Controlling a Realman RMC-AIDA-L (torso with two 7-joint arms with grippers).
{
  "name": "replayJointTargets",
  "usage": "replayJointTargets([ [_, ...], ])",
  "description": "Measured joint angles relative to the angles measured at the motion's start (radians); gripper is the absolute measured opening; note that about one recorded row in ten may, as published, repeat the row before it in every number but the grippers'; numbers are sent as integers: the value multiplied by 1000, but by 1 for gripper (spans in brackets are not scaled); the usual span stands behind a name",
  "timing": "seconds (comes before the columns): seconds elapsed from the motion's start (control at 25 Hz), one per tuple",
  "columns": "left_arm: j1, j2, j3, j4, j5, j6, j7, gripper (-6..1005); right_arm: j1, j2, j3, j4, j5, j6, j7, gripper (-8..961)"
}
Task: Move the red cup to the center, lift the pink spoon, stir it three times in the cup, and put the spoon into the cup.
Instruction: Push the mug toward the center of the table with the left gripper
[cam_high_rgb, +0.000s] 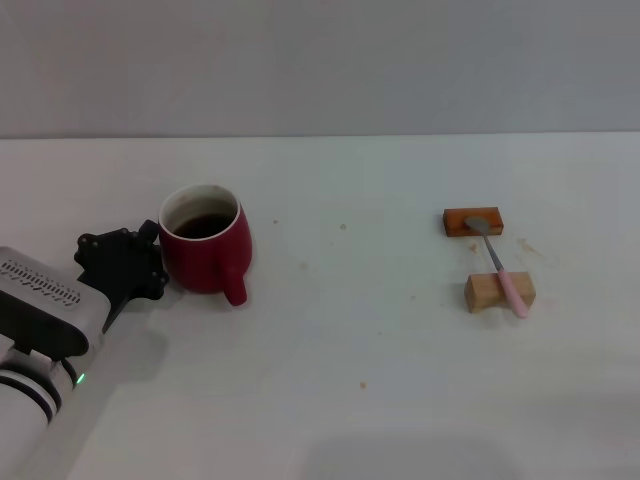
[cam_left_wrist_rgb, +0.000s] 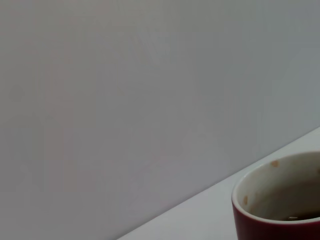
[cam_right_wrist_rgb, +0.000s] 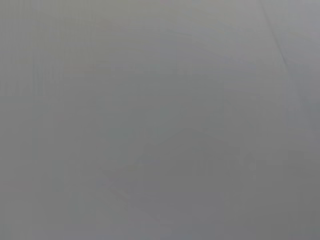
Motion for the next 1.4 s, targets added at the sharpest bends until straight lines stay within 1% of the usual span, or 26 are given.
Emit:
replayJointTargets([
  [0.24, -1, 0, 17, -11, 0, -2, 4, -1, 0, 0, 0, 3, 0, -2, 0, 756],
  [0.4, -5, 0, 14, -9, 0, -4, 5, -1, 0, 0, -1, 5, 0, -6, 0, 756],
  [0.52, -35, 2, 8, 16, 0, -18, 6, -1, 0, 0, -2, 5, 0, -10, 0, 757],
  [0.6, -43, 2, 8, 21, 0, -24, 6, -1, 0, 0, -4, 7, 0, -13, 0, 757],
  [0.64, -62, 3, 7, 29, 0, -45, 6, -2, 0, 0, -6, 8, 0, -13, 0, 757],
  [0.76, -77, 4, 9, 32, 0, -66, 6, -2, 0, 0, -10, 11, 0, -15, 0, 757],
  [0.88, -95, 2, 23, 38, 0, -79, 8, -2, -1, 0, -11, 14, 0, -19, 0, 757],
  [1.08, -101, 1, 56, 29, 0, -82, 8, -2, -1, 0, -11, 14, 0, -25, 0, 756],
  [1.2, -104, 0, 100, 16, 0, -83, 8, -2, -1, 0, -11, 14, 0, -25, 0, 756],
  [1.4, -108, -2, 133, -8, 0, -82, 8, -1, -1, 0, -13, 16, 0, -26, 0, 757],
])
